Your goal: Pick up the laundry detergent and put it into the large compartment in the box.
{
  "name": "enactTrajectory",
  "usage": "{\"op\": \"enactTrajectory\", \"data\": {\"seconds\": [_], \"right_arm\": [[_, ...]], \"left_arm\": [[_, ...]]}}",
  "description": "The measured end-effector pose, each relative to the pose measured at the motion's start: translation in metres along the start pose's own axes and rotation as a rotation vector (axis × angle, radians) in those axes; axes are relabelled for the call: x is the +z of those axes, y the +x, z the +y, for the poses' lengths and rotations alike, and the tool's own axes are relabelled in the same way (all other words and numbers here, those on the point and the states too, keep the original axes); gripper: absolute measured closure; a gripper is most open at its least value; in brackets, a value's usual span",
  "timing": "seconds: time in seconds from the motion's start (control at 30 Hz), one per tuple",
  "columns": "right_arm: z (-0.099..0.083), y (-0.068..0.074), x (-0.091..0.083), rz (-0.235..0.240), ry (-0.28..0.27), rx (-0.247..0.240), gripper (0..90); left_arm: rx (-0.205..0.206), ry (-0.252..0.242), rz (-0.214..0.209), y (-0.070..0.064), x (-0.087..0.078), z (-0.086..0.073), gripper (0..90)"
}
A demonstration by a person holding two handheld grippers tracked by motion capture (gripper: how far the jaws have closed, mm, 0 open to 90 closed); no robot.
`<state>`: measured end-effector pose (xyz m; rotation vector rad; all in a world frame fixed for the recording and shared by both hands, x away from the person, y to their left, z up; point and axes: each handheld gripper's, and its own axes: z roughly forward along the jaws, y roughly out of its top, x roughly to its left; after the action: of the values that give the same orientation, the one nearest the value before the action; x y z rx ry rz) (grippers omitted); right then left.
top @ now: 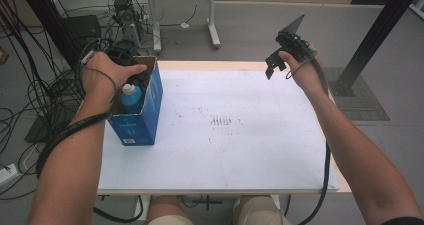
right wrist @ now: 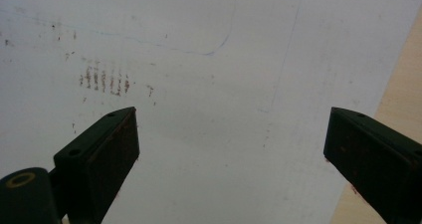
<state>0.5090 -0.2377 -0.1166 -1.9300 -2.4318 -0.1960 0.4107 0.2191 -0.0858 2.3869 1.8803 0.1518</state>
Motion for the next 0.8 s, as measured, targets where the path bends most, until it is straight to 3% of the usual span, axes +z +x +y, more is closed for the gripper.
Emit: {"op": "enactTrajectory", "data": {"seconds": [0.2,0.33,0.6,0.8], "right_arm": [[0.005,0.005,0.001,0.001,0.007,-0.009,7.4],[0.009,0.007,0.001,-0.002,0.012,-0.012,7.4],[0.015,0.008,0.003,-0.001,0.016,-0.020,7.4],[0.019,0.008,0.007,-0.002,0.031,-0.012,7.3]], "left_arm": [[0.080,-0.035,-0.024,-0.018,-0.017,-0.001,12.1],[0.173,-0.044,-0.033,-0.039,-0.023,0.005,10.3],[0.416,-0.021,-0.032,-0.091,-0.024,0.019,9.0],[0.600,-0.020,-0.052,-0.120,-0.028,0.027,9.5]]}}
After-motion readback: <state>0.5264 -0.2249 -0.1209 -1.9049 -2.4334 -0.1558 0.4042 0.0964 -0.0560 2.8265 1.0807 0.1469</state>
